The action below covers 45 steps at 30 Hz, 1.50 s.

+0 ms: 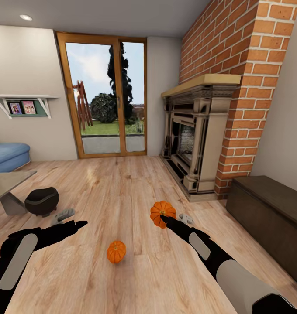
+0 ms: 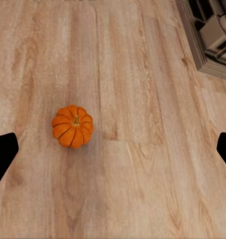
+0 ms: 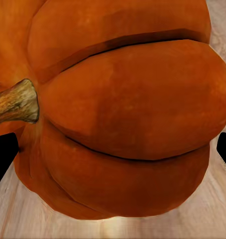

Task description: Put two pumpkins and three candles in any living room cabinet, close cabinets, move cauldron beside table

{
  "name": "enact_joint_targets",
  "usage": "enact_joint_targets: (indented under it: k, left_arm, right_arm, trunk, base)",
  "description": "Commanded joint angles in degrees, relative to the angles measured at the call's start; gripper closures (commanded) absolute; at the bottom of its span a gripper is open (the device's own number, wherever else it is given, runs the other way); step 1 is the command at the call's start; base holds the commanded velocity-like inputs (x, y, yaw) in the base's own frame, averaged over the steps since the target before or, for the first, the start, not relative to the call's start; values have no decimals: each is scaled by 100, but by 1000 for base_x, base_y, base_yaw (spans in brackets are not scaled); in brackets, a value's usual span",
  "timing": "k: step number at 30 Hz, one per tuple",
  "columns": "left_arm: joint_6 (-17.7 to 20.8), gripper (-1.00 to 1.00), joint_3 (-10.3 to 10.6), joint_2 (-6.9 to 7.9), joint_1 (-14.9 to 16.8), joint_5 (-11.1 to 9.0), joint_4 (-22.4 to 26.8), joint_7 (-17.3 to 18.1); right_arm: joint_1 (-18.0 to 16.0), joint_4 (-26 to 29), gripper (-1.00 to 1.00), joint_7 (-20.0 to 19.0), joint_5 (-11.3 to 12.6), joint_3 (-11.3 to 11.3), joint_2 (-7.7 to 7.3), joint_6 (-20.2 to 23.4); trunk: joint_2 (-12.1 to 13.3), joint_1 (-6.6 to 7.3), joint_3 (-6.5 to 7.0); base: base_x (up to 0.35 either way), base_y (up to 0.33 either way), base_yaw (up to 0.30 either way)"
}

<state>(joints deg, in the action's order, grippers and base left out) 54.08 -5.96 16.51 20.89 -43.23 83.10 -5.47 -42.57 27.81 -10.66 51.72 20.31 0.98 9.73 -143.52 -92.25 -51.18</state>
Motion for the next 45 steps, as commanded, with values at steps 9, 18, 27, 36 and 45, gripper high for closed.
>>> enact_joint_targets:
  k: [9,18,27,36,45]
  left_arm:
    - [16,-100,-7,-7,3,-58,-16,-76]
    - [-791,-100,-111,-4,656,-51,-1920,-163]
    - [-1923,-100,-128,-4,1249,-45,-3891,227]
    - [-2844,-100,-79,49,1780,32,-5529,1153]
    - [-2949,-100,-62,2,1857,55,-5707,1236]
  right_arm:
    - [-6,5,100,-6,49,3,-10,16]
    - [-6,5,100,-15,49,-2,-21,12]
    - [-6,5,100,-15,49,-8,-45,12]
    - [-6,5,100,-15,49,-9,-61,11]
    - [-5,5,100,-15,49,-9,-55,12]
  trunk:
    - [-3,-2,-6]
    - [-3,-2,-6]
    - [-3,-2,-6]
    - [-3,-2,-6]
    - [-3,-2,-6]
  base:
    - [247,-10,0]
    - [25,-3,0]
    - [1,0,0]
    - [0,0,0]
    - [0,0,0]
